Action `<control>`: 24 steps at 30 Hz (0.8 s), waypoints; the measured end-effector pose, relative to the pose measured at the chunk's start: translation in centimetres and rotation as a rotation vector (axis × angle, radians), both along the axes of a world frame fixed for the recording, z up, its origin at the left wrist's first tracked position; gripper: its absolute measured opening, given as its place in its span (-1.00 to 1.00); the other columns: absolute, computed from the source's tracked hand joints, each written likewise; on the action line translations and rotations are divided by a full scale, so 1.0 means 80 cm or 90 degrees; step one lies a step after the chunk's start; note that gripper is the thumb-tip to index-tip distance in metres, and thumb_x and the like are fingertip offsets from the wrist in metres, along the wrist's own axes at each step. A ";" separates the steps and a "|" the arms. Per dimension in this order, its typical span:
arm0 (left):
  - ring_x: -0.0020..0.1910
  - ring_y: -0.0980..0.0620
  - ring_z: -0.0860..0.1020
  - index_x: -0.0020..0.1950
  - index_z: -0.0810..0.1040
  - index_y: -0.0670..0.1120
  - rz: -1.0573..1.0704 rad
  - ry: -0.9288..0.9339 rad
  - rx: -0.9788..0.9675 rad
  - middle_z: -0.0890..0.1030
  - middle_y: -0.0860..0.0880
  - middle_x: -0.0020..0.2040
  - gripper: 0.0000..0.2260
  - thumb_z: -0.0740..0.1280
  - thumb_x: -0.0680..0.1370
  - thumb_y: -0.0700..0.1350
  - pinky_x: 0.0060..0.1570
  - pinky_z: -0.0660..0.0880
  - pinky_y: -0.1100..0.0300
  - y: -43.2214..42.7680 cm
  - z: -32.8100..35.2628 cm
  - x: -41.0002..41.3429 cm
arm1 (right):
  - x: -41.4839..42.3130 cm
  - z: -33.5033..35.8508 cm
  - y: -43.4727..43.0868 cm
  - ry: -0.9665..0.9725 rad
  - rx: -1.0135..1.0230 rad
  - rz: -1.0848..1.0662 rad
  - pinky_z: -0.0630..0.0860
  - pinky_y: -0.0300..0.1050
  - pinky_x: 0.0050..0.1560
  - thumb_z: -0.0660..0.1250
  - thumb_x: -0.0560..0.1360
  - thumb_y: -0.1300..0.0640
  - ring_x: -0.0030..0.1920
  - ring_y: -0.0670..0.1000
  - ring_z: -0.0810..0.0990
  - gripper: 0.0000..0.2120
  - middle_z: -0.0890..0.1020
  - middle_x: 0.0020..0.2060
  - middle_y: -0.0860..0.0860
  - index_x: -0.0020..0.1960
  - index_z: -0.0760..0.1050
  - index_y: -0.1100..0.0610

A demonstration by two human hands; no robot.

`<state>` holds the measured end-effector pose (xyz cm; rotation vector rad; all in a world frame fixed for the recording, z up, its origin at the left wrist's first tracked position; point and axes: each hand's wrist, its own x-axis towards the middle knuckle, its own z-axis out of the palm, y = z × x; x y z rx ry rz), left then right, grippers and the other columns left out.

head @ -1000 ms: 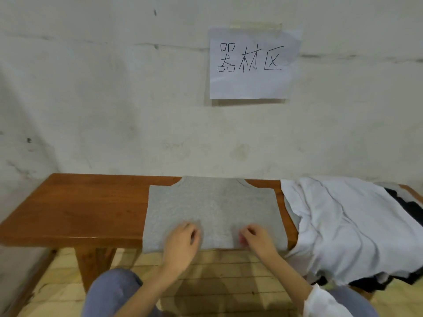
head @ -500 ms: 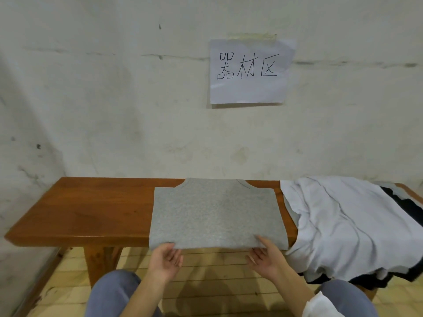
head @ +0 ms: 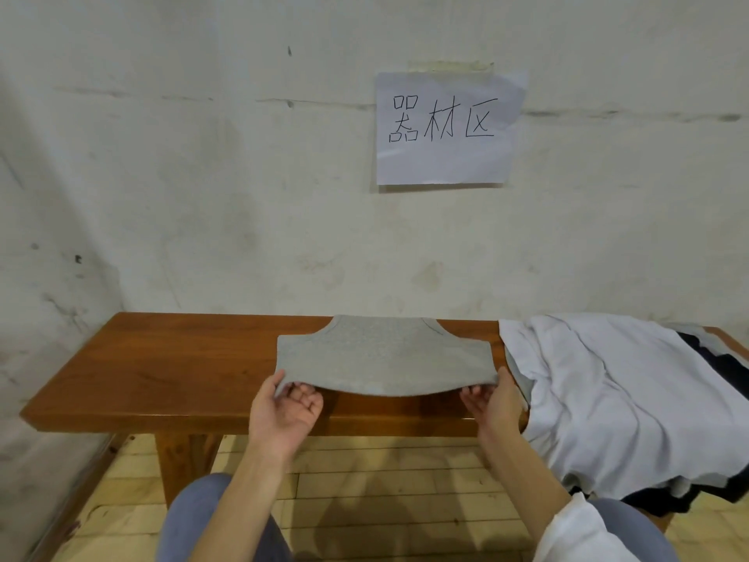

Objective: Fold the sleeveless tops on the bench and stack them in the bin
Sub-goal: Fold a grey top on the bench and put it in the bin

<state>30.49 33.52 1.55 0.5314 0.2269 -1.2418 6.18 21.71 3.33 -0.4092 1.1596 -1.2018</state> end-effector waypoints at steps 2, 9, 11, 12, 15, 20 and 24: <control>-0.30 0.09 0.46 -0.15 0.49 -0.09 0.016 0.023 -0.091 0.52 -0.03 -0.25 -0.52 0.61 0.04 -0.29 -0.23 0.38 0.24 -0.001 0.012 0.006 | 0.005 0.018 0.004 0.061 -0.040 -0.066 0.59 -0.19 -0.28 0.17 0.61 -0.03 -0.23 0.01 0.57 -0.77 0.54 -0.22 0.06 0.05 0.44 0.13; -0.36 0.11 0.50 -0.23 0.52 -0.06 0.016 0.012 -0.253 0.56 0.02 -0.20 -0.90 0.43 0.37 -0.16 -0.43 0.46 0.27 0.023 0.023 0.015 | -0.002 0.062 0.044 0.236 -0.186 -0.181 0.41 -0.20 -0.21 0.22 0.59 0.01 -0.28 -0.05 0.44 -0.72 0.46 -0.34 -0.02 -0.28 0.39 0.06; -0.17 0.08 0.55 -0.08 0.59 -0.11 -0.050 -0.005 -0.284 0.59 -0.05 -0.01 -0.78 0.21 0.58 -0.03 -0.19 0.47 0.29 0.030 0.020 0.015 | -0.008 0.067 0.050 0.249 -0.205 -0.198 0.37 -0.17 -0.23 0.26 0.56 0.04 -0.31 -0.04 0.39 -0.67 0.40 -0.40 -0.01 -0.35 0.34 0.07; -0.03 0.07 0.53 0.04 0.58 -0.13 -0.063 -0.038 -0.283 0.58 -0.06 0.09 -0.61 0.03 0.64 0.04 -0.06 0.40 0.28 0.034 0.012 0.017 | -0.011 0.069 0.052 0.250 -0.208 -0.198 0.37 -0.17 -0.22 0.27 0.56 0.04 -0.30 -0.05 0.39 -0.68 0.41 -0.39 -0.01 -0.35 0.35 0.07; 0.10 0.04 0.47 0.17 0.54 -0.16 -0.130 -0.110 -0.282 0.56 -0.09 0.16 -0.44 -0.15 0.64 0.12 0.03 0.30 0.22 0.045 0.005 0.014 | -0.016 0.071 0.057 0.244 -0.214 -0.186 0.40 -0.23 -0.19 0.24 0.58 0.05 -0.25 -0.10 0.44 -0.74 0.47 -0.32 -0.04 -0.28 0.39 0.05; 0.17 0.05 0.43 0.26 0.49 -0.17 -0.152 -0.178 -0.315 0.52 -0.08 0.20 -0.41 -0.22 0.63 0.11 0.10 0.26 0.21 0.049 0.011 0.005 | -0.021 0.064 0.054 0.251 -0.219 -0.199 0.38 -0.19 -0.22 0.25 0.57 0.05 -0.29 -0.08 0.41 -0.70 0.43 -0.37 -0.02 -0.32 0.37 0.08; 0.13 0.01 0.45 0.18 0.53 -0.21 -0.195 -0.150 -0.372 0.55 -0.11 0.14 -0.48 -0.11 0.62 0.05 0.04 0.29 0.22 0.050 0.022 -0.003 | -0.027 0.061 0.053 0.255 -0.239 -0.228 0.40 -0.14 -0.21 0.25 0.57 0.05 -0.30 -0.06 0.41 -0.67 0.39 -0.39 -0.01 -0.35 0.34 0.06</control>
